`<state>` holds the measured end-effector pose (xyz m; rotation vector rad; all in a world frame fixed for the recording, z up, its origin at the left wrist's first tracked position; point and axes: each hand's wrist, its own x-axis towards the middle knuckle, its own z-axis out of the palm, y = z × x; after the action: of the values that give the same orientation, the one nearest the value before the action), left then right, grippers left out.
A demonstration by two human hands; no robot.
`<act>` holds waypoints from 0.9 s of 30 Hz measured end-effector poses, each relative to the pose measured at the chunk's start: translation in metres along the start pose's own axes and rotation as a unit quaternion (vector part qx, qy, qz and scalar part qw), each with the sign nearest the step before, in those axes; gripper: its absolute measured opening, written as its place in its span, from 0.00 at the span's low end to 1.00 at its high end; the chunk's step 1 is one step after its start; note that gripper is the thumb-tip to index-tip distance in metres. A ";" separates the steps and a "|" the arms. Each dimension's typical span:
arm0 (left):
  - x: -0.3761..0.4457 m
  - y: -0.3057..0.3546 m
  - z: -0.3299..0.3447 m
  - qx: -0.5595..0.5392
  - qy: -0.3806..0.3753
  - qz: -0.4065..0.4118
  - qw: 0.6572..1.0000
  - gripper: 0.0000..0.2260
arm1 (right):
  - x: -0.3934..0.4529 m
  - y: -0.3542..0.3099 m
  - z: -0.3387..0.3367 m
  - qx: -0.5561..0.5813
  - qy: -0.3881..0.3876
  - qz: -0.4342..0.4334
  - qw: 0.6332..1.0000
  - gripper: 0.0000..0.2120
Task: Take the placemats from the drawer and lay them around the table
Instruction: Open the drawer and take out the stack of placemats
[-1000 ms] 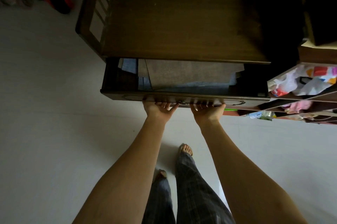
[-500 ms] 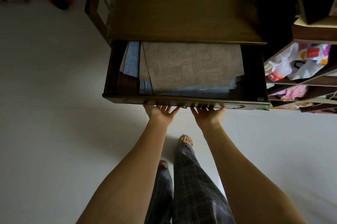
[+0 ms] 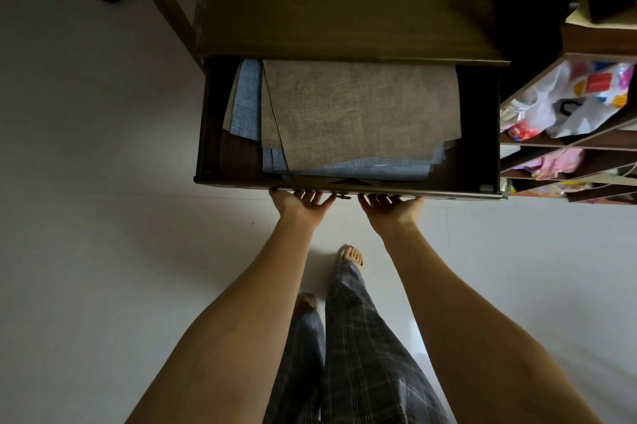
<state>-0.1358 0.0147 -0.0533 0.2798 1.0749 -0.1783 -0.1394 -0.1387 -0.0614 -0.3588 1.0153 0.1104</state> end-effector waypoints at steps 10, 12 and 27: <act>-0.013 0.006 0.000 -0.028 -0.005 -0.024 0.999 0.31 | -0.012 0.003 0.003 0.024 0.008 0.015 1.000 0.33; -0.027 0.013 0.000 -0.034 0.008 -0.026 0.999 0.33 | -0.019 -0.002 0.003 0.025 0.029 0.020 0.999 0.34; -0.066 0.049 0.083 0.429 0.107 0.204 0.874 0.22 | -0.048 -0.103 0.085 -0.539 0.097 -0.242 0.801 0.20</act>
<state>-0.0829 0.0364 0.0485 1.3458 1.0752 -0.2410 -0.0696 -0.2022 0.0438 -1.6976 0.9446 0.1854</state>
